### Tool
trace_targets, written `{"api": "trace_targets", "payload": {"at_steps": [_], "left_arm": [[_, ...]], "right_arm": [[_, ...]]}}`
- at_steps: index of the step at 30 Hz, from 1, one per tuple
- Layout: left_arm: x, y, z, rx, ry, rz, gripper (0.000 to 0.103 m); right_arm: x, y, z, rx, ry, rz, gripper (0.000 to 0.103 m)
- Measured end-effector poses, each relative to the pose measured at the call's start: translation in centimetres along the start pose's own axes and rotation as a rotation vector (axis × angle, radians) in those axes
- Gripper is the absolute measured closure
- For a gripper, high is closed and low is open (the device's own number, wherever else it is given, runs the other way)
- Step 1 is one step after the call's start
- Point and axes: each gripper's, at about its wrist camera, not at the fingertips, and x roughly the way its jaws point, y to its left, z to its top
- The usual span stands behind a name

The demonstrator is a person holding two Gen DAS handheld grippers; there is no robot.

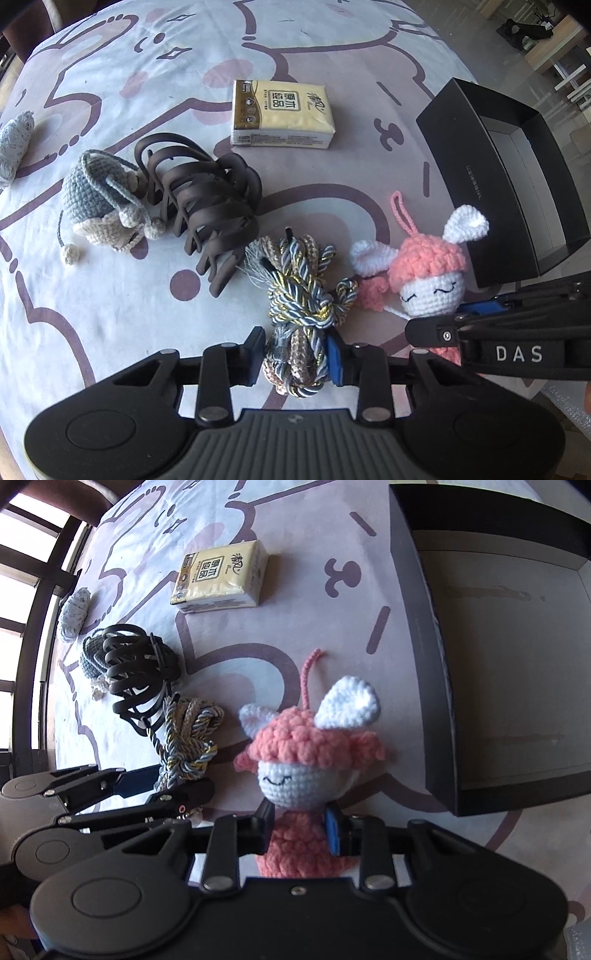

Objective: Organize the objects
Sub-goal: 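Close the right gripper on the pink bunny while the left gripper grasps the braided rope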

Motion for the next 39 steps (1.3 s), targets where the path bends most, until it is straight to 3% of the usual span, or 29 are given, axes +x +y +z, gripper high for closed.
{"api": "trace_targets", "payload": {"at_steps": [7, 20, 27, 33, 37, 39], "left_arm": [[-1.8, 0.4, 0.0, -0.056, -0.055, -0.018, 0.069], [-7.0, 0.0, -0.2, -0.138, -0.215, -0.064, 0.072], [-4.5, -0.6, -1.2, -0.09, -0.113, -0.009, 0.072], [-1.6, -0.3, -1.8, -0.091, 0.001, -0.016, 0.068], [-0.9, -0.2, -1.7, -0.104, 0.017, -0.015, 0.054], [-0.6, -0.3, -1.6, -0.108, 0.02, -0.016, 0.052]], "right_arm": [[-1.5, 1.1, 0.1, -0.045, -0.058, -0.006, 0.074], [-7.7, 1.8, -0.5, -0.07, -0.251, 0.033, 0.074], [-8.7, 1.5, -0.8, -0.058, -0.277, 0.038, 0.074], [-8.6, 1.1, -0.9, -0.043, -0.282, 0.045, 0.074], [-8.4, 0.8, -0.7, -0.037, -0.277, 0.048, 0.074], [-8.2, 0.7, -0.7, -0.034, -0.275, 0.05, 0.074]]}}
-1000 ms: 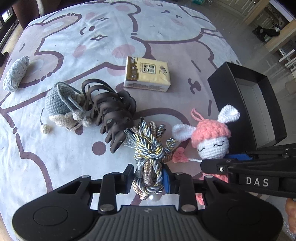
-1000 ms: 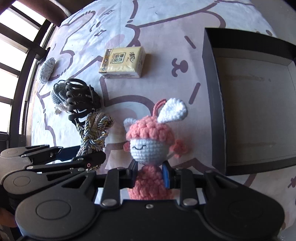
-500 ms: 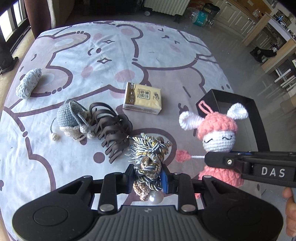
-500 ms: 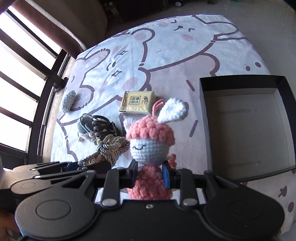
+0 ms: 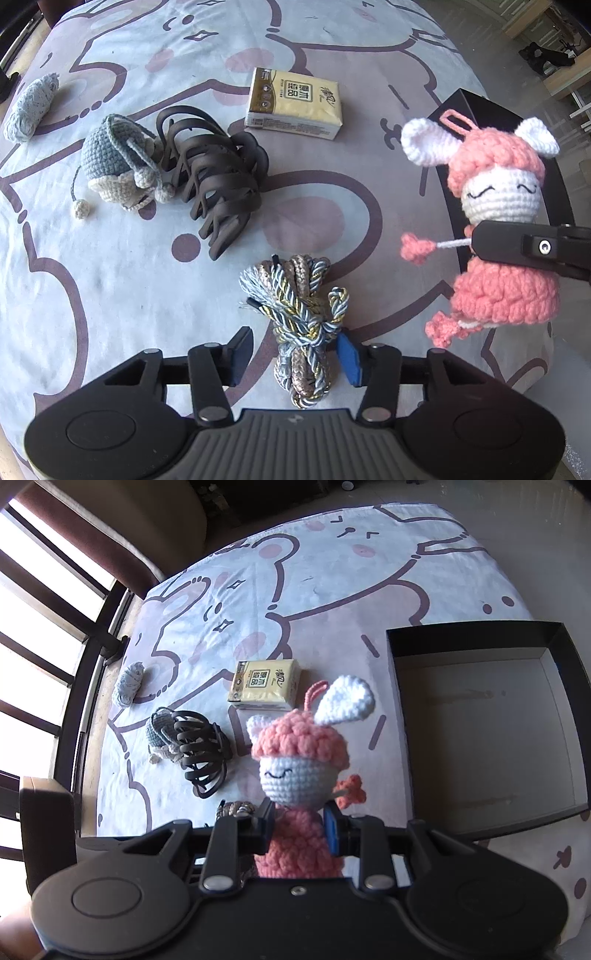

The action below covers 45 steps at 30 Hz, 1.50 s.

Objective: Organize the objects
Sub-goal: 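Close the right gripper on the pink bunny while the left gripper grasps the braided rope, then lift the bunny and rope and carry both grippers over the black box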

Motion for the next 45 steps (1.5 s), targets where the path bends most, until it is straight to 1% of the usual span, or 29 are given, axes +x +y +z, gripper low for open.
{"api": "trace_targets", "payload": {"at_steps": [4, 6, 7, 10, 12, 16, 23, 30, 36, 45], "left_arm": [[0.4, -0.2, -0.1, 0.009, 0.009, 0.007, 0.054], [0.5, -0.3, 0.0, 0.015, 0.011, 0.001, 0.061], [0.4, -0.3, 0.0, 0.013, 0.014, -0.006, 0.068], [-0.1, -0.5, 0.1, 0.023, -0.004, 0.001, 0.069], [-0.7, -0.5, 0.2, 0.021, -0.028, 0.009, 0.069], [-2.2, -0.7, 0.6, 0.004, -0.084, -0.001, 0.069], [-5.7, -2.3, 1.1, 0.017, -0.198, -0.046, 0.069], [-8.1, -3.3, 1.6, 0.003, -0.279, -0.071, 0.069], [-9.8, -3.5, 1.7, -0.012, -0.334, -0.081, 0.069], [-11.2, -4.9, 1.9, 0.002, -0.381, -0.096, 0.069]], "right_arm": [[0.2, -0.1, 0.1, 0.003, 0.005, -0.001, 0.074], [0.3, -0.1, 0.1, 0.004, 0.006, -0.001, 0.074], [0.3, -0.1, 0.1, 0.004, 0.006, -0.001, 0.074], [0.4, -0.1, 0.2, 0.003, 0.006, -0.002, 0.074], [0.4, -0.1, 0.2, 0.002, 0.005, -0.002, 0.074], [0.0, 0.3, 0.1, -0.011, -0.005, -0.006, 0.074], [-1.7, 0.8, 0.3, -0.042, -0.055, -0.015, 0.074], [-3.6, 1.0, 0.4, -0.066, -0.114, -0.024, 0.074], [-5.8, 0.4, 0.6, -0.069, -0.182, -0.036, 0.074], [-8.0, -1.0, 0.9, -0.043, -0.249, -0.034, 0.074]]}}
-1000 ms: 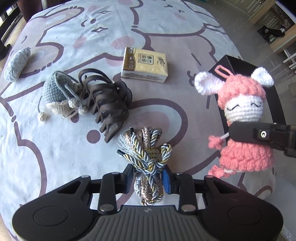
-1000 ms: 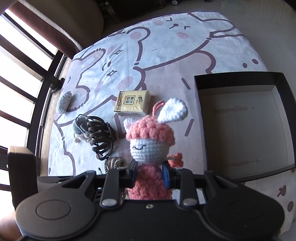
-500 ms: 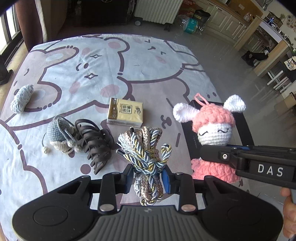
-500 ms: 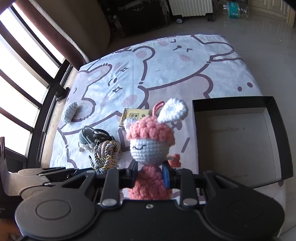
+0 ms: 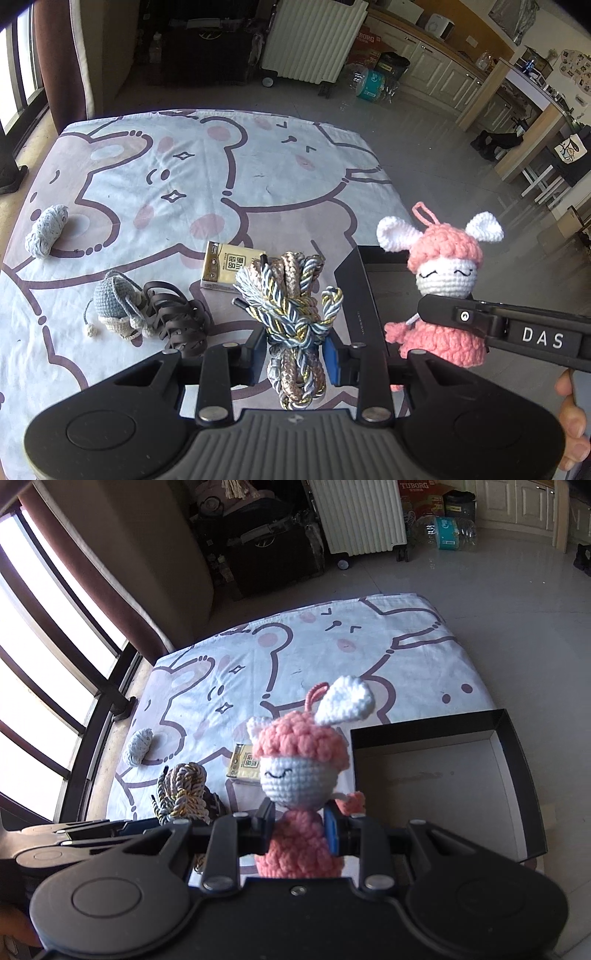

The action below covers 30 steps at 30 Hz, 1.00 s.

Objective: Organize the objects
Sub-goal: 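Lift the bunny and rope and carry both grippers over the black box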

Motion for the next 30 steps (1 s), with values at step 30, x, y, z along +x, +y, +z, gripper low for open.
{"api": "trace_targets", "payload": {"at_steps": [30], "left_arm": [[2.9, -7.0, 0.9, -0.01, -0.039, -0.122, 0.069]], "right_arm": [[-0.6, -9.7, -0.2, 0.112, -0.079, -0.135, 0.074]]}}
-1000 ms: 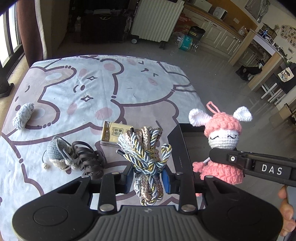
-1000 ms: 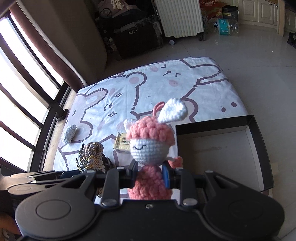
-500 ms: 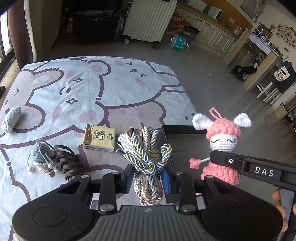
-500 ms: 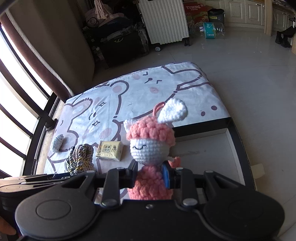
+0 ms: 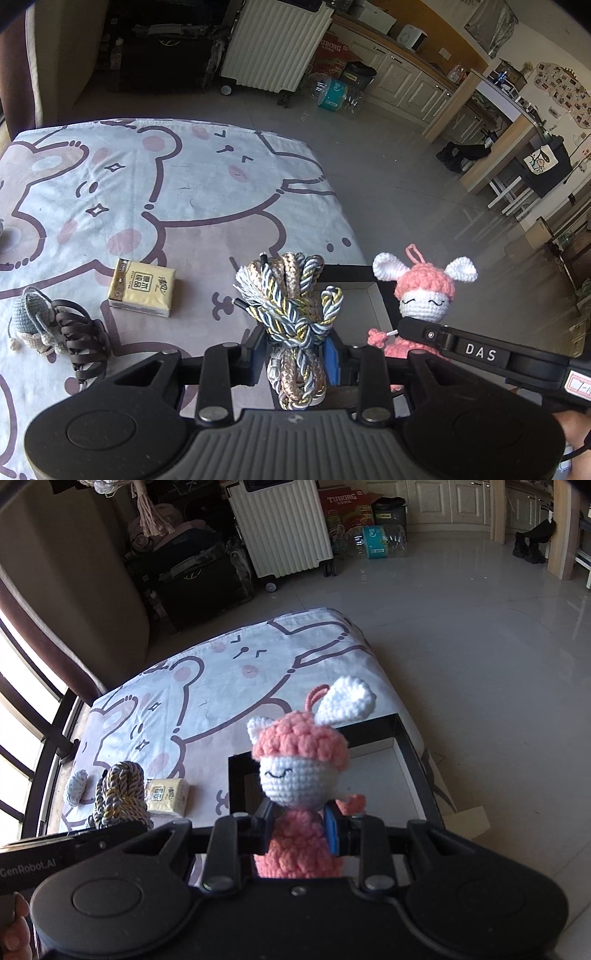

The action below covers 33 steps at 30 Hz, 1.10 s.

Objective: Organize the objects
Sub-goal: 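Lift the bunny and rope and carry both grippers over the black box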

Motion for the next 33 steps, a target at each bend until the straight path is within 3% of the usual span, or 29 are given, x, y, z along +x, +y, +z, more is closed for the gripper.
{"api": "trace_targets", "payload": {"at_steps": [11, 19, 25, 33], "left_arm": [[3.1, -1.9, -0.8, 0.01, 0.035, -0.039, 0.069], [4.5, -2.4, -1.0, 0.018, 0.061, -0.043, 0.069], [5.8, -2.8, -1.3, 0.026, 0.084, -0.051, 0.069], [7.7, -3.1, -1.2, 0.011, 0.107, -0.066, 0.069]], "right_arm": [[2.4, -1.8, -0.5, -0.078, 0.019, -0.087, 0.074], [6.5, -2.6, -2.1, -0.273, 0.125, -0.254, 0.074], [8.2, -3.9, -3.3, -0.281, 0.171, -0.251, 0.073], [9.2, -5.0, -3.8, -0.271, 0.161, -0.256, 0.068]]}}
